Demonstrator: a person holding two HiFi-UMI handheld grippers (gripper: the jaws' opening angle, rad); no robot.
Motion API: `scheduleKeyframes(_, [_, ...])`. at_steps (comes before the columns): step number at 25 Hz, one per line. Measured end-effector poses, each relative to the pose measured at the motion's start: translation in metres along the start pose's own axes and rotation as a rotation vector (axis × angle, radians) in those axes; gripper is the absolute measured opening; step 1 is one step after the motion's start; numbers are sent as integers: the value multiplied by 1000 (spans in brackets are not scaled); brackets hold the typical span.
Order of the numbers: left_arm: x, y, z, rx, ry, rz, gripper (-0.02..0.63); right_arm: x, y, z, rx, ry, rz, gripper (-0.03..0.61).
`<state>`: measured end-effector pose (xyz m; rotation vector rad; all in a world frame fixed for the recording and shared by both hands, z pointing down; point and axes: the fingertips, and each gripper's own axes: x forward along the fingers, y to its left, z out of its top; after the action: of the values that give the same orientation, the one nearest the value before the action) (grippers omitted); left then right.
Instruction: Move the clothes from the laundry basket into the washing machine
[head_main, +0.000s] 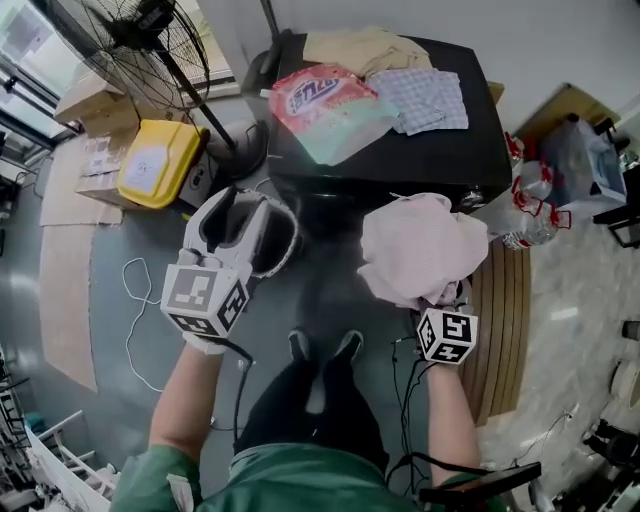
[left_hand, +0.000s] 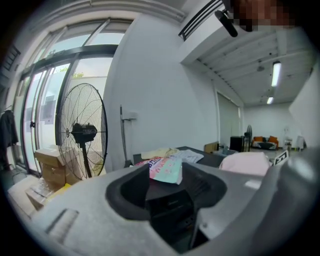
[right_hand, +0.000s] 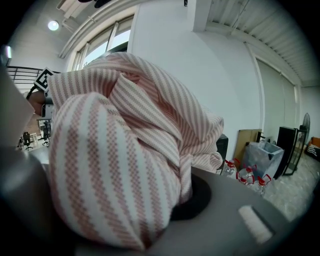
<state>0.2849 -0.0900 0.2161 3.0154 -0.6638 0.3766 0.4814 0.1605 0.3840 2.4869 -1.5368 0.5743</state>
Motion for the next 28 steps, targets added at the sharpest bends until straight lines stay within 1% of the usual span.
scheduleKeyframes(4, [13,5,-34,-19,7,-30,202,23,2,-30,4,6,-14,106])
scheduleKeyframes(10, [35,18,-88,-28,4,-53,202,56,6,-78,19,-1,-38,106])
scheduleKeyframes(15, [62,29,-138,-24,-24,-55,202,89,7,-118,0,-28,-30,107])
scheduleKeyframes(19, [93,32,-192,-53,-44,-55,202,124,0,-156,-11,-58,-28,107])
scheduleKeyframes(23, [120,34,-244,-59,-63,-53,202,163,-5,-195,-15,-86,-23,107])
scheduleKeyframes(28, [140,37,-294,-51,-121,-53,202,214,-12,-235,-38,-142,-19,107])
